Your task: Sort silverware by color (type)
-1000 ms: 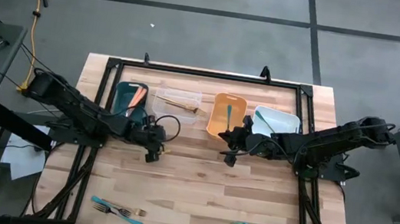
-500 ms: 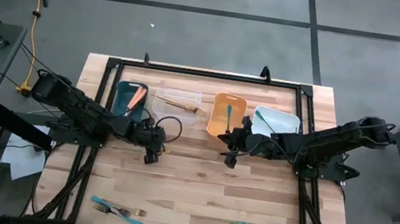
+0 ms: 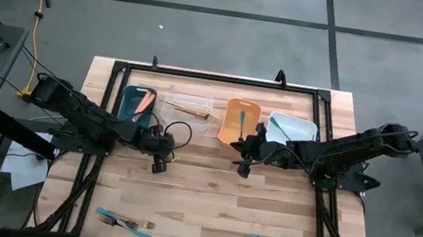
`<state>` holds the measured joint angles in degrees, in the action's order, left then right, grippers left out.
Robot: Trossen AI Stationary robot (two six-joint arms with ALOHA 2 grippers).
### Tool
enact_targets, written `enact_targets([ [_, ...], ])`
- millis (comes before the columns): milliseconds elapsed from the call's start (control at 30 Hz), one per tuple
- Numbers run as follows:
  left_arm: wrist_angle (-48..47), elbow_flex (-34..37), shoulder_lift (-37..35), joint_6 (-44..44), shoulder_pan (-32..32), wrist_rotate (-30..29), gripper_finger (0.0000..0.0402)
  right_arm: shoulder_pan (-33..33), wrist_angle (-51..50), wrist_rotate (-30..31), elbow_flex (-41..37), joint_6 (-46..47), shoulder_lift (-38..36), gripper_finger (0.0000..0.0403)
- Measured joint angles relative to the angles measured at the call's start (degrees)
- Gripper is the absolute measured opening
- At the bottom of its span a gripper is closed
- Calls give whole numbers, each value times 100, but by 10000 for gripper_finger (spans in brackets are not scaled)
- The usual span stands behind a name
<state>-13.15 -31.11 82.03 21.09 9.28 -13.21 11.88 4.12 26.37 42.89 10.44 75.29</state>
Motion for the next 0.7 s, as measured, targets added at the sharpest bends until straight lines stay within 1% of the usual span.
enact_targets([
  [233, 251, -2, -241, 156, 4, 262, 3, 0, -2, 0, 0, -22, 0, 1],
  [500, 1234, -22, -453, 211, 47, 796, 2, 0, -2, 0, 0, -24, 0, 1],
  [600, 1488, -189, -454, -83, 153, 965, 2, 0, -2, 0, 0, -24, 0, 1],
  [700, 2044, -375, -456, -585, 330, 1025, 1, 0, -1, 0, 0, -25, 0, 1],
])
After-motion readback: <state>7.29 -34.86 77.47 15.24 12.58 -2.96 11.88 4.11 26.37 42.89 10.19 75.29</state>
